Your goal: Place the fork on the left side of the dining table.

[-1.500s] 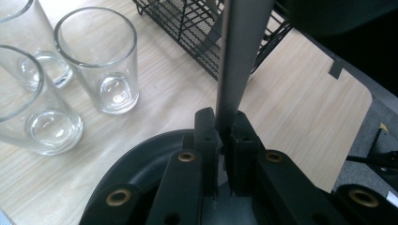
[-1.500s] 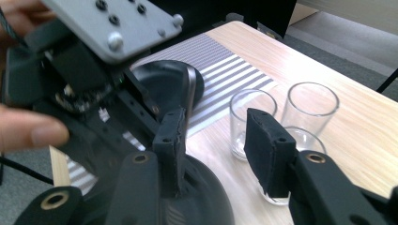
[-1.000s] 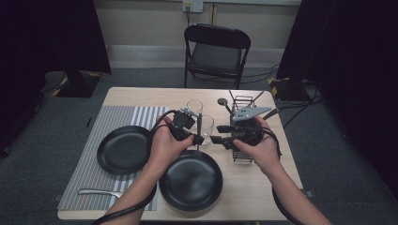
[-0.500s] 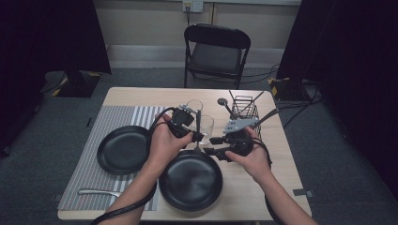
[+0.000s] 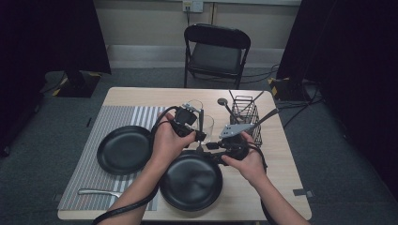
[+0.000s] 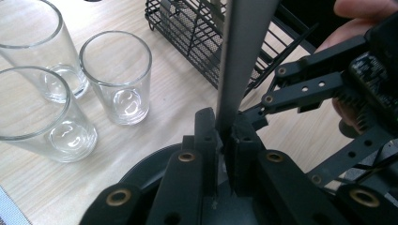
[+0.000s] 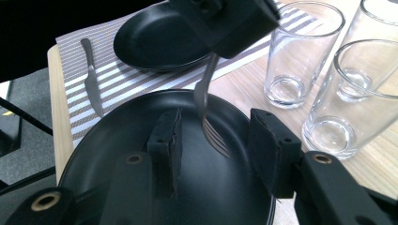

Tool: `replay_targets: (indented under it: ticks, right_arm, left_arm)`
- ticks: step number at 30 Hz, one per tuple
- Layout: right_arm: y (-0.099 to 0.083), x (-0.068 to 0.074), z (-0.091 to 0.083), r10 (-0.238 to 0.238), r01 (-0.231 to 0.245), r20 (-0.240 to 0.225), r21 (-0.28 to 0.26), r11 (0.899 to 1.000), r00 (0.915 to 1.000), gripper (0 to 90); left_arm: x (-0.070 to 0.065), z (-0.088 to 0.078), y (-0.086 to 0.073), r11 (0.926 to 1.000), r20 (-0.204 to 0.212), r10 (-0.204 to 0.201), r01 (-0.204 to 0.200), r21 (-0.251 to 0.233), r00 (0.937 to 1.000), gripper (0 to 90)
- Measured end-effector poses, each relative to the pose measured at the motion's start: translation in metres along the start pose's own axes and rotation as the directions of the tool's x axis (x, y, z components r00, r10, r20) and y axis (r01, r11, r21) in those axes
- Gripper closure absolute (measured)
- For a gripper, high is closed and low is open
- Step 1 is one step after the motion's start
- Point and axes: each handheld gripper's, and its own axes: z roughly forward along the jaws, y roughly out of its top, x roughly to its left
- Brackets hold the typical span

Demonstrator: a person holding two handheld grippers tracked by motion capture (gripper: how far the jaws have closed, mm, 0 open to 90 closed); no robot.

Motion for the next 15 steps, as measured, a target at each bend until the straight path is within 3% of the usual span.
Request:
replay_targets:
  ticks: [7,15]
  right_arm:
    - [-0.0026,0.0033,0.0059,-0.015,0.015,-0.003,0.018,1.000,0.9999,62.5]
    - [-0.0018,0.0074,0.0090,-0.072,0.072,0.012,0.030,0.997,0.9973,80.5]
  left_arm:
    - [-0.0046,0.0002,0.0015,1.0000,0.011,0.000,0.000,-0.005,0.9999,84.1]
    - [-0.0067,-0.0001,0.0013,1.0000,0.018,0.004,-0.004,-0.007,0.9998,84.0]
